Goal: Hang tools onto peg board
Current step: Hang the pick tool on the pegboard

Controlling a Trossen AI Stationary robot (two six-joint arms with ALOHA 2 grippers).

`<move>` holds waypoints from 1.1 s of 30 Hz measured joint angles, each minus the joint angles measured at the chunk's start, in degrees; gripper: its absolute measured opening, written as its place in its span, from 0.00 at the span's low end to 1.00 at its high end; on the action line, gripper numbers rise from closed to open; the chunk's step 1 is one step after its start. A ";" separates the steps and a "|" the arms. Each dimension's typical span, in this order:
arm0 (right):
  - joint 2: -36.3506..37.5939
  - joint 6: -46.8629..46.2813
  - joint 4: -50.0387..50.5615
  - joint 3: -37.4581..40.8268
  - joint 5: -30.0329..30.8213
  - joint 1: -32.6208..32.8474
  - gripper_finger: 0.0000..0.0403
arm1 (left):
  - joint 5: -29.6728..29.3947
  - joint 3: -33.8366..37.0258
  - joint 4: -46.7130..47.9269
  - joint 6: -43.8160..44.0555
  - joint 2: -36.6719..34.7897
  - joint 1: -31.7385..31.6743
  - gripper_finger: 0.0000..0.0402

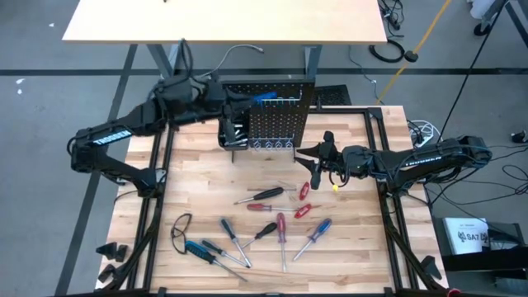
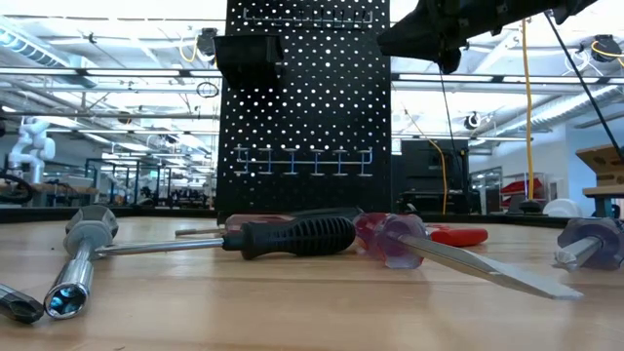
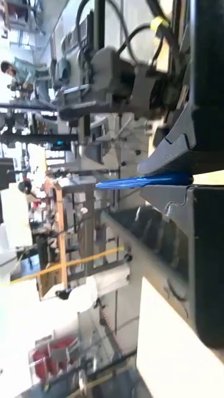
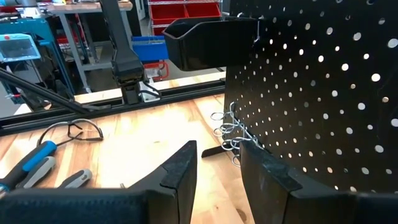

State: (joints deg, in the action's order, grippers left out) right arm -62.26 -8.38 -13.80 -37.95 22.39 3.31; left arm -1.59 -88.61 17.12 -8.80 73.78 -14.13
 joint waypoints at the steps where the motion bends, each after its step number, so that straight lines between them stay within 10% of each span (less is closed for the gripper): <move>1: 0.00 -0.04 -0.02 0.00 0.00 0.00 0.28 | 0.78 -1.55 0.81 -0.53 0.38 -0.59 0.02; 10: 0.00 -1.41 -0.05 0.00 -0.01 -0.76 0.28 | 12.33 -13.88 9.62 2.29 7.99 -6.79 0.02; 33: 0.00 -0.87 1.60 0.00 0.00 -0.76 0.28 | 21.81 -14.42 12.92 5.49 13.37 -14.04 0.02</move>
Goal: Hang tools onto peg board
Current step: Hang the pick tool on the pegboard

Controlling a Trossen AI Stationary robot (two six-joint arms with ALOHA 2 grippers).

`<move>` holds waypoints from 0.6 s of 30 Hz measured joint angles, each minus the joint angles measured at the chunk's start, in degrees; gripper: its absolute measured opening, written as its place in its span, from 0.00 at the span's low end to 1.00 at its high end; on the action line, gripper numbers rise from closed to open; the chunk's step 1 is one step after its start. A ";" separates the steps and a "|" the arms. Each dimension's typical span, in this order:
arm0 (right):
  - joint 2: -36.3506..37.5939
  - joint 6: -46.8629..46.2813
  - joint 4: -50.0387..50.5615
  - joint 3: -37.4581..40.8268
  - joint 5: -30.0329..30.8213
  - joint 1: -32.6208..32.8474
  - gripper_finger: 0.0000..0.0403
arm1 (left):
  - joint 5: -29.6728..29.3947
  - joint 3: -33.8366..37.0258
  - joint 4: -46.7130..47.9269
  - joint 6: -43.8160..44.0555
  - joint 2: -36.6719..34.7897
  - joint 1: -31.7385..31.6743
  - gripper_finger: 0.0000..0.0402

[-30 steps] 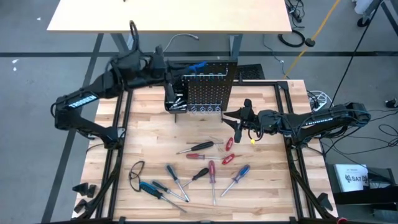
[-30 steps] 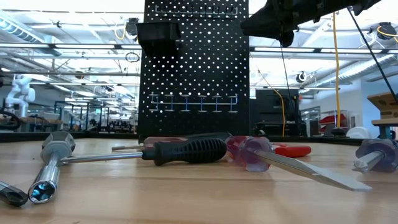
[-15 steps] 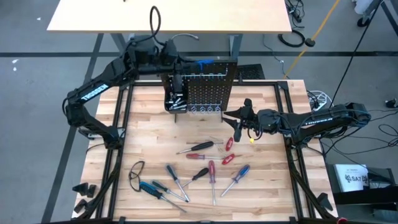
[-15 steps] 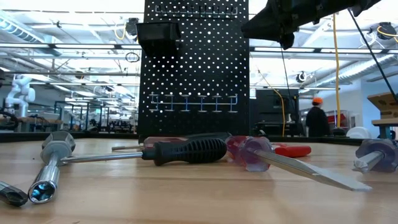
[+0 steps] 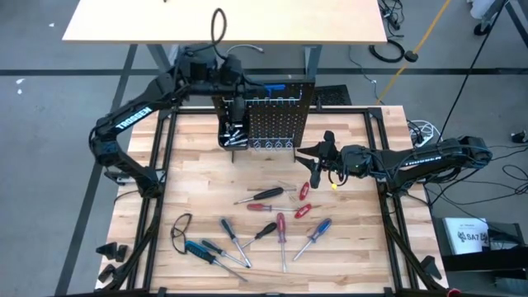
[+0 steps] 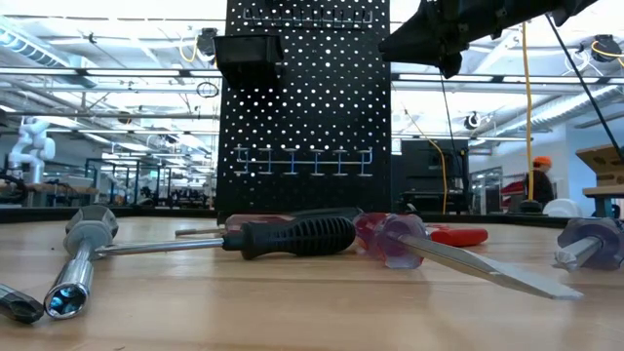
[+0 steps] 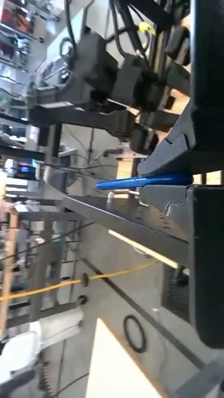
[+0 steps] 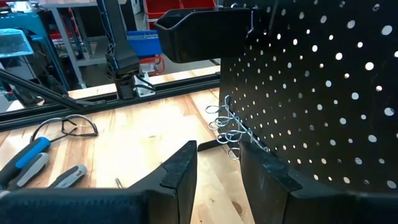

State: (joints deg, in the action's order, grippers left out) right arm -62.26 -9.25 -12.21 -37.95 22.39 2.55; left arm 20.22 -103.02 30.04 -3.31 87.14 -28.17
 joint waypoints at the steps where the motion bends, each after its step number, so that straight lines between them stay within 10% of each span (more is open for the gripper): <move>1: 0.00 -0.01 0.00 0.00 0.00 0.00 0.28 | -0.05 0.00 -0.04 0.00 0.25 -0.05 0.02; 18: 0.00 0.36 0.09 0.00 0.00 0.00 0.28 | -4.06 0.00 3.15 -0.64 0.10 0.11 0.15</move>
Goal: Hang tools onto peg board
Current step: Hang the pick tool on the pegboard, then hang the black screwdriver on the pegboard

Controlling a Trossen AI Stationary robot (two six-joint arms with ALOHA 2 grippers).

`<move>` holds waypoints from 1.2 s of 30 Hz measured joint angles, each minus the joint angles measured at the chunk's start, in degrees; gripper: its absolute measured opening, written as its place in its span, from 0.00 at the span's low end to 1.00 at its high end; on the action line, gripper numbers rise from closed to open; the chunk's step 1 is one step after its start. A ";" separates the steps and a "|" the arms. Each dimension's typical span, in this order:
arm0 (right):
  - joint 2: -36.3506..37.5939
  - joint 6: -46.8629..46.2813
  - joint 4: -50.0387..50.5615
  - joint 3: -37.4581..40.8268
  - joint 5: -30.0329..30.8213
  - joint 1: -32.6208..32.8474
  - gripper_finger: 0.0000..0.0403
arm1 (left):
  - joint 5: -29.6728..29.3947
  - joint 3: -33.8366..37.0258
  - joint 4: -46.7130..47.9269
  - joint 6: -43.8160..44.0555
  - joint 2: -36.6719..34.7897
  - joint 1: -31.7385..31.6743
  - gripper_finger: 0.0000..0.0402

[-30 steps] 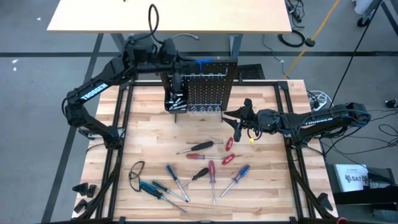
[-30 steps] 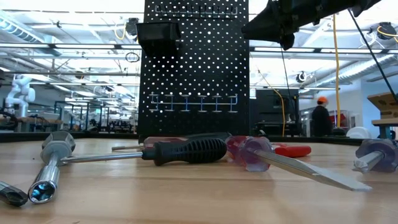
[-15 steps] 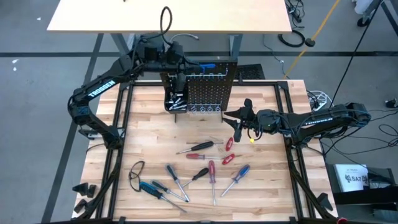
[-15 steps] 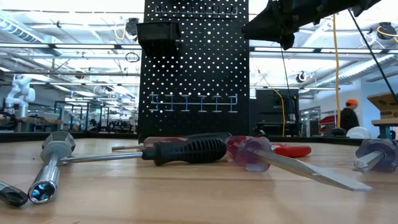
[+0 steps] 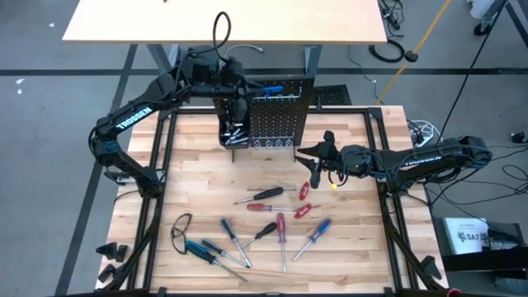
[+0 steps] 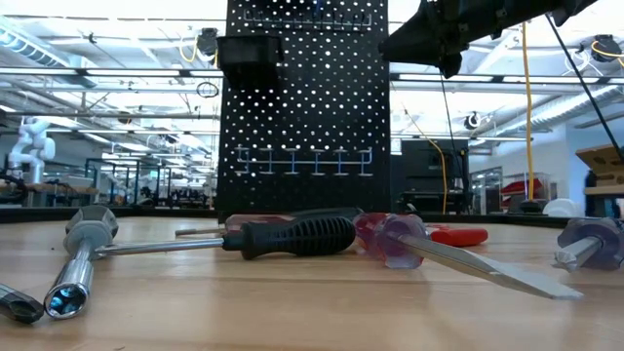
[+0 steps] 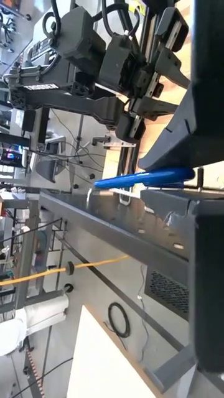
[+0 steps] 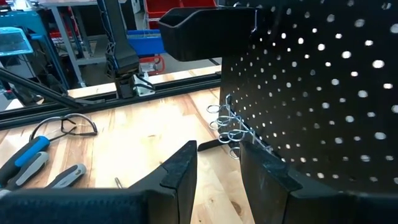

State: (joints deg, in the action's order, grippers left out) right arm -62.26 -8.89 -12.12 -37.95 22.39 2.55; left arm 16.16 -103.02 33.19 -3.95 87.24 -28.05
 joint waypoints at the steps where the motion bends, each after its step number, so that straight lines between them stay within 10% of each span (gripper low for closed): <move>1: 0.00 0.02 0.00 0.00 0.00 0.02 0.28 | -0.05 0.00 -0.10 0.01 0.00 0.02 0.17; 28: -0.02 -0.78 0.04 0.00 0.00 0.02 0.28 | -7.86 0.02 0.56 -2.95 -9.00 4.03 0.19; 36: -0.02 -4.20 0.35 0.01 -1.28 0.68 0.28 | -12.81 2.36 7.62 -2.45 -15.31 15.63 0.19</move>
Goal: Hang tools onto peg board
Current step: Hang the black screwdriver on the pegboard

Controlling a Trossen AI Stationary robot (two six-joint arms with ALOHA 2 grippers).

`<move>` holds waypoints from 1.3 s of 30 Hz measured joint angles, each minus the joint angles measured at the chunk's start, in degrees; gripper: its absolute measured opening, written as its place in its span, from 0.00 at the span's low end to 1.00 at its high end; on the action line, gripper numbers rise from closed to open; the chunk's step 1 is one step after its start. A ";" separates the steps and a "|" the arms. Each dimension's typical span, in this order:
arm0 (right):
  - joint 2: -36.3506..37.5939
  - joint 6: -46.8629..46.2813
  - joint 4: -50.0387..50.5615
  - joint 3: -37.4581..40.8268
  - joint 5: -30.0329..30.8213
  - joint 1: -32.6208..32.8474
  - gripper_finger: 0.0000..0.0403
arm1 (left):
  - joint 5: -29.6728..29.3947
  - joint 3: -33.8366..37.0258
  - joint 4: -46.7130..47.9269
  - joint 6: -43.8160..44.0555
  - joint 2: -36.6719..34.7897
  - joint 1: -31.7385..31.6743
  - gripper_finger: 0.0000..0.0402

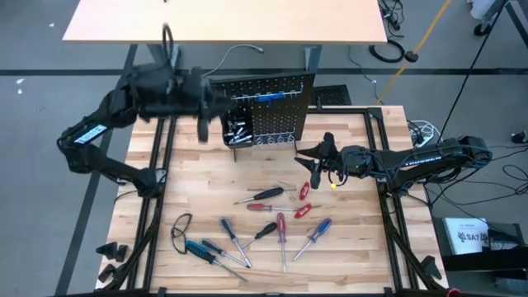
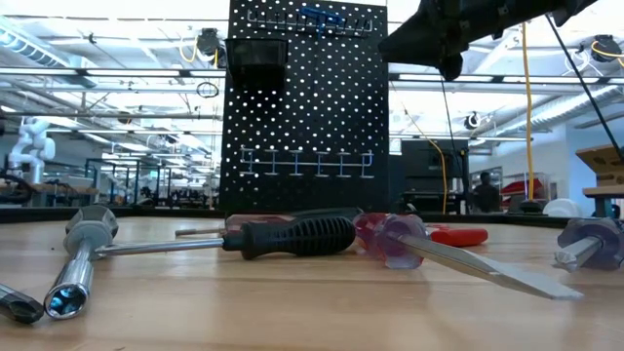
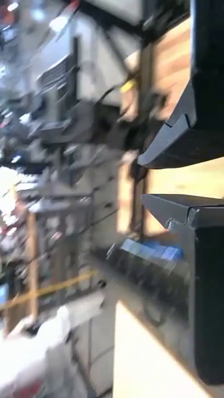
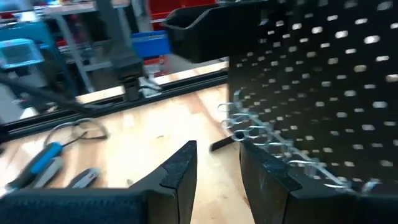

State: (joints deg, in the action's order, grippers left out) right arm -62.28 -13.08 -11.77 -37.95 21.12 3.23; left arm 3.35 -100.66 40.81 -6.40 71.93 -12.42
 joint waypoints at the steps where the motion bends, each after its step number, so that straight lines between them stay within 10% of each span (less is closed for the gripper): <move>1: 0.08 0.00 0.00 0.02 -1.17 0.17 0.28 | -1.57 1.24 0.93 0.07 -0.54 2.64 0.19; 9: 0.20 -3.71 0.03 0.01 -12.59 0.32 0.28 | -18.28 17.86 -1.35 4.30 -5.41 24.80 0.19; 16: -0.33 -6.13 1.49 0.02 -19.97 3.13 0.28 | -17.12 40.67 -22.67 6.69 -8.61 35.59 0.19; 28: -1.52 -30.53 16.57 0.02 -15.08 11.08 0.28 | -29.06 70.64 -70.03 17.28 -4.56 43.19 0.19; 39: -12.43 -38.37 15.89 -6.29 -15.16 15.62 0.28 | -32.30 72.94 -74.43 14.50 3.18 41.11 0.19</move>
State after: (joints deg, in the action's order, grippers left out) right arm -74.71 -51.46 4.12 -44.24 5.96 18.85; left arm -28.95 -27.73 -33.62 8.09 75.11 28.69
